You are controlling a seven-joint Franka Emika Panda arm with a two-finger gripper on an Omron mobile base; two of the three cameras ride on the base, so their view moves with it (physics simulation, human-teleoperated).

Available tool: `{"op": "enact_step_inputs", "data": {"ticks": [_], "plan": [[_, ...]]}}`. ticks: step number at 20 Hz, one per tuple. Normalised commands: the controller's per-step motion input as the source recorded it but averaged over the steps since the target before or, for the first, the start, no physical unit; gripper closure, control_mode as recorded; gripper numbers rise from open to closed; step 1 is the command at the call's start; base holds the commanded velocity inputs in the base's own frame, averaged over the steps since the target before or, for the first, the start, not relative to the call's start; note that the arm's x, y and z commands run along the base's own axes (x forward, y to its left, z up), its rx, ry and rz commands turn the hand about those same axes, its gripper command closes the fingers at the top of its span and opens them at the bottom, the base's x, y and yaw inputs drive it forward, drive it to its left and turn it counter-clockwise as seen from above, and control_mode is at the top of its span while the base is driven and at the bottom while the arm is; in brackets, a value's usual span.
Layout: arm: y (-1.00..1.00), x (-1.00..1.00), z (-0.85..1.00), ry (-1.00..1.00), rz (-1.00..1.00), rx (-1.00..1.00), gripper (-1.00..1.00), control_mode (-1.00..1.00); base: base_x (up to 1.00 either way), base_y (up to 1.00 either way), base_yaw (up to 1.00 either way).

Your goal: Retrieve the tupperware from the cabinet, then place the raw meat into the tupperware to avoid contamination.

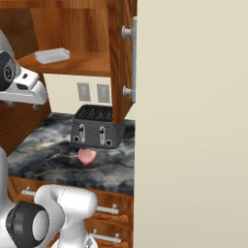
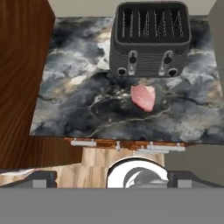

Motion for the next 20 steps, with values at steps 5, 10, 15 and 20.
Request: {"op": "enact_step_inputs", "data": {"ticks": [5,10,15,20], "plan": [[0.00,0.25,0.08,-0.09,0.20,-0.20,-1.00,-1.00,0.00,0.00,0.00],[0.00,0.22,0.02,-0.26,0.26,-0.08,-1.00,-1.00,0.00,0.00,0.00],[-0.08,0.43,0.01,-0.14,0.27,0.00,-1.00,-1.00,0.00,0.00,0.00],[0.08,0.48,0.27,-0.03,0.18,-0.02,-1.00,-1.00,0.00,0.00,0.00]]}}
